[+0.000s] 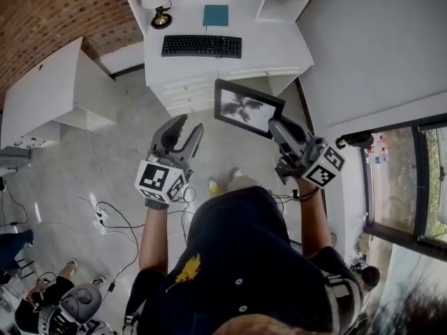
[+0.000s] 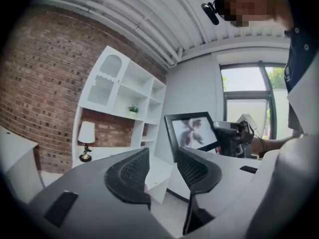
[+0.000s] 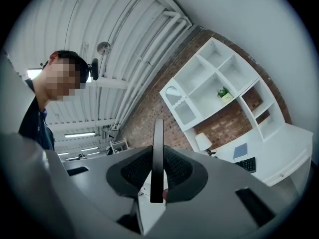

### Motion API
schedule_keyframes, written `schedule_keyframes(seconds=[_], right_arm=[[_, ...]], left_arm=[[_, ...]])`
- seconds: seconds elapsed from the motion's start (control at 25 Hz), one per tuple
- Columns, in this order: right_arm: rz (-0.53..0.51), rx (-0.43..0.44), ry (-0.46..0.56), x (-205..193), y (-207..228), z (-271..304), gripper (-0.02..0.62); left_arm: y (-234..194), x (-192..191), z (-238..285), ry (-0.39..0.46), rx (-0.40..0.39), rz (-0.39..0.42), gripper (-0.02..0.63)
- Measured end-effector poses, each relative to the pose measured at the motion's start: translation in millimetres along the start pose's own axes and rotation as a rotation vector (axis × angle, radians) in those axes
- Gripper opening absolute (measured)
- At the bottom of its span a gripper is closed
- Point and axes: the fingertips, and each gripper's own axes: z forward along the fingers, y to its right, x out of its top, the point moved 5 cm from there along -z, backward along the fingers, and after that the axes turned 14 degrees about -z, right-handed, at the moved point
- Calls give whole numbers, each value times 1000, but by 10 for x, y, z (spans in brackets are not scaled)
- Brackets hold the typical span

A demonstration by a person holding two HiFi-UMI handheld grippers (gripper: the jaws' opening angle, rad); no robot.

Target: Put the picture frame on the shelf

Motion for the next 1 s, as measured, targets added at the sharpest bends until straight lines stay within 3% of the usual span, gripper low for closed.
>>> schedule_keyframes(seconds=[0.16, 0.28, 0.36, 0.68, 1.0], right_arm=[[78, 60, 21, -54, -120, 24, 72], [143, 74, 20, -152, -124, 63, 72], [162, 70, 16, -198, -58, 39, 72], [104, 41, -43, -305, 446, 75, 72], [34, 19, -65, -245, 1486, 230, 77]], left_arm=[[134, -2, 231, -36, -189, -28, 186], [154, -2, 239, -15, -284, -142, 182], [119, -9, 274, 8, -276, -204, 107], [26, -4, 755, 1, -187, -193, 95], [-110, 119, 1709, -5, -119, -162, 94]])
